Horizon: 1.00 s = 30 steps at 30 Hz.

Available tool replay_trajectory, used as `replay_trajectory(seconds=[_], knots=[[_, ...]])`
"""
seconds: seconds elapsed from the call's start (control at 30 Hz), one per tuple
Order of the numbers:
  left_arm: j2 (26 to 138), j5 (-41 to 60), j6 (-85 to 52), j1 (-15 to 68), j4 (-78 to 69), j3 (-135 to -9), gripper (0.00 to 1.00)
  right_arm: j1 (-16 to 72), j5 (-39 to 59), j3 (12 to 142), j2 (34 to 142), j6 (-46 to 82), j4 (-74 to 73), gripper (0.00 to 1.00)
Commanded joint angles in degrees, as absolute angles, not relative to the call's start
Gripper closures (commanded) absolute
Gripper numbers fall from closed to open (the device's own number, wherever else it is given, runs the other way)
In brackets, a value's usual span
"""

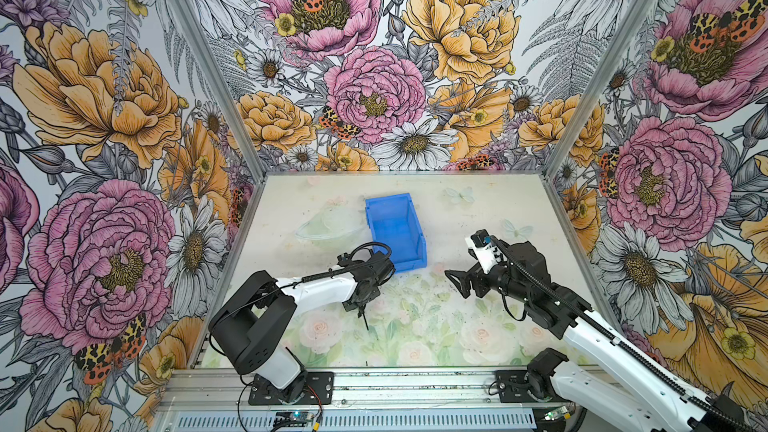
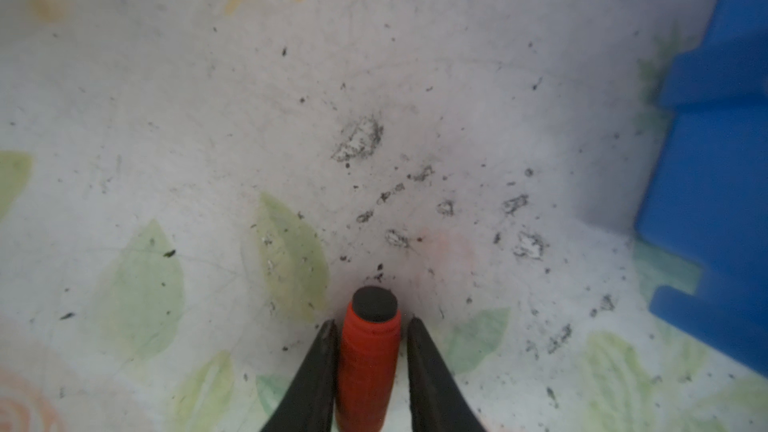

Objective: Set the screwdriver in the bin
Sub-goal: 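Lift the screwdriver with the left gripper and carry it over the blue bin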

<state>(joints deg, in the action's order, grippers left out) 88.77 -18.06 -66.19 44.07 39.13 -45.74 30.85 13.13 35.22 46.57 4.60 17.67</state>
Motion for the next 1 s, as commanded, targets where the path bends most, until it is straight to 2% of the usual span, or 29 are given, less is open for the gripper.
replay_trajectory(seconds=[0.0,0.23,0.57,0.73,0.97], knots=[[87.02,-18.67,-66.09,45.42,39.2,-44.72,0.77,31.38,12.0,35.07,45.19,4.3,16.39,0.0],[85.44,-19.65,-63.84,47.4,39.28,-46.74,0.87,31.38,11.65,36.11,44.79,4.13,16.41,0.01],[85.76,-21.8,-53.35,51.63,39.37,-59.62,0.89,31.29,8.59,36.66,44.28,5.68,16.35,0.0],[89.18,-22.59,-48.76,50.55,39.4,-68.41,0.89,31.2,7.74,36.23,43.79,6.55,16.35,0.0],[98.13,-21.11,-44.19,44.95,39.28,-80.07,0.87,31.04,6.59,36.46,43.37,6.21,16.52,0.01]])
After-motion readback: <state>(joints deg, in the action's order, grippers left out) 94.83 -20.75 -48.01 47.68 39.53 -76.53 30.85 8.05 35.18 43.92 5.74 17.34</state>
